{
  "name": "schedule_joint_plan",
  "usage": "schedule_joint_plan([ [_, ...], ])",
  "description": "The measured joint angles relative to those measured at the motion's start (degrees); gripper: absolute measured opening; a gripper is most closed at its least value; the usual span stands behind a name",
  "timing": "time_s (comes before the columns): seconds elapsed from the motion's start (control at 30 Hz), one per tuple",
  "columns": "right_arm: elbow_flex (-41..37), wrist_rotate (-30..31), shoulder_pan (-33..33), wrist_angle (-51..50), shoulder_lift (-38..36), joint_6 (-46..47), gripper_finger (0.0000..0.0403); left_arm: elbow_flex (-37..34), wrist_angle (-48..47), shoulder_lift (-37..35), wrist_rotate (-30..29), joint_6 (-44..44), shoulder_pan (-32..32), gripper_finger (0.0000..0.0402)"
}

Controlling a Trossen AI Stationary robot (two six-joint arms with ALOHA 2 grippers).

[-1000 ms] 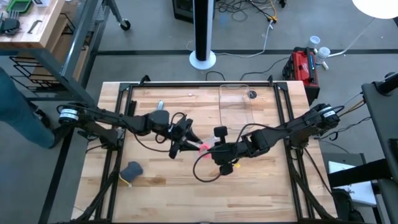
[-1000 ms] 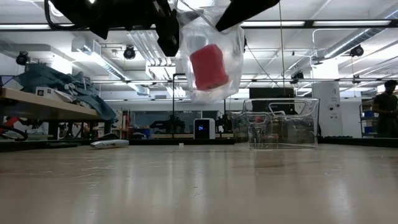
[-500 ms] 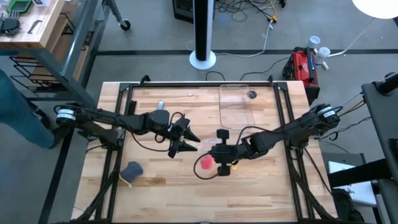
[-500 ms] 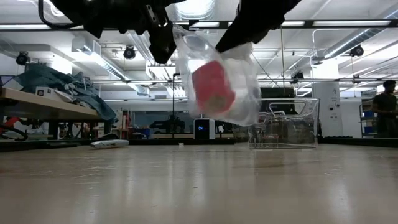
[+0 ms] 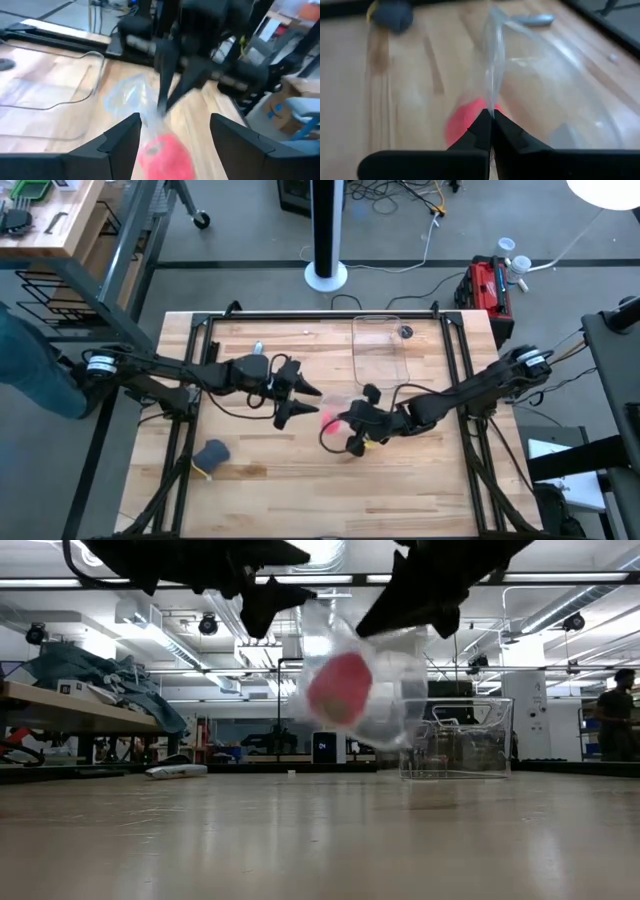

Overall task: Roll bandage
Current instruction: Close the transparent zip bag

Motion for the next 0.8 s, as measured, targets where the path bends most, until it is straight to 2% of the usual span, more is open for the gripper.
schedule_joint_plan([
  [0.3, -0.53, 5.36, -0.02, 1.36, -5.27, -2.28, 0.0000, -0.08, 2.06, 0.01, -1.14, 2.09, -0.01, 0.0231],
  [0.67, -0.50, 5.04, -0.02, 12.18, -5.83, -7.02, 0.0000, -0.10, 5.70, 0.25, -2.65, 1.98, -0.03, 0.0231],
  [0.8, -0.50, 3.24, -0.02, 15.57, -5.82, -7.57, 0.0000, -0.10, 5.55, 0.26, -3.98, 1.92, -0.05, 0.0226],
])
